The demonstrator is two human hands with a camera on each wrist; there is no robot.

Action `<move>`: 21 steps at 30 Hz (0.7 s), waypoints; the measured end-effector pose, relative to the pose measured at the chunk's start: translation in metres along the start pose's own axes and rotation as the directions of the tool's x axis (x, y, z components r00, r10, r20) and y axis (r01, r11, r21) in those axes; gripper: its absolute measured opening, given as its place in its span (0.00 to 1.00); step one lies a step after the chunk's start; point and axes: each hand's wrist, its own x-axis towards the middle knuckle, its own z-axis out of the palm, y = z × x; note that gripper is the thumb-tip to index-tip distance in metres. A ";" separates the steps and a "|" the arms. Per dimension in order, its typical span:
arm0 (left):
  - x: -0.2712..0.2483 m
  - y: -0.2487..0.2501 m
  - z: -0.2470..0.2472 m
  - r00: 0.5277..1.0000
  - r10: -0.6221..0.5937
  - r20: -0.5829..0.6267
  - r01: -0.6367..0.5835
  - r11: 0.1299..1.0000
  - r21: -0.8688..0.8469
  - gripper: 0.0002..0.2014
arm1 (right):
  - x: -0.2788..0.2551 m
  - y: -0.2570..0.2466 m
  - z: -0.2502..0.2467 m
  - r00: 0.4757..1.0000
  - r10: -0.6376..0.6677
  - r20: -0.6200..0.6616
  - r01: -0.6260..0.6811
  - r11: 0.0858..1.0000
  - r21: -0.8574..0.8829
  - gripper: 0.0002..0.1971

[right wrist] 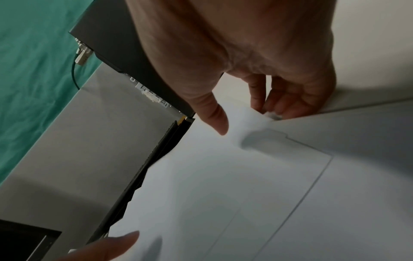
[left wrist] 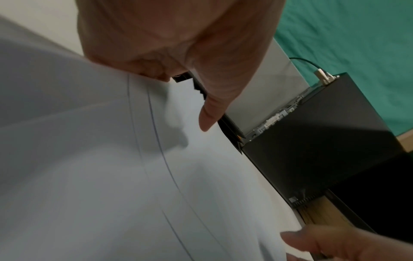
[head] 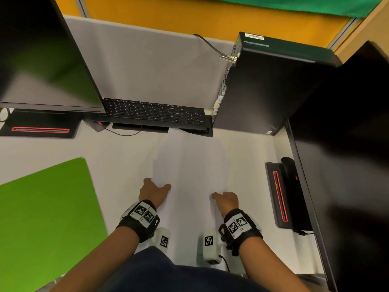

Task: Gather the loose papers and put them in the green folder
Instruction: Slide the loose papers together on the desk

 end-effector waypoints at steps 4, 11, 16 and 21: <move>0.005 0.000 -0.005 0.998 -0.009 0.057 0.007 0.999 0.035 0.40 | -0.004 -0.005 0.002 0.996 0.023 -0.083 -0.030 0.996 -0.087 0.34; -0.004 0.006 0.008 0.994 0.109 0.020 -0.110 0.960 0.258 0.38 | -0.010 -0.007 0.008 0.999 0.029 -0.034 -0.024 0.990 0.142 0.40; 0.005 0.009 0.000 0.997 0.077 0.008 -0.078 0.991 0.110 0.39 | -0.013 -0.008 0.006 0.998 0.052 -0.022 -0.049 0.990 0.131 0.34; 0.007 0.009 -0.003 0.997 0.047 0.068 -0.056 0.988 0.145 0.39 | -0.022 -0.011 0.010 0.992 0.061 -0.112 -0.066 0.997 -0.048 0.38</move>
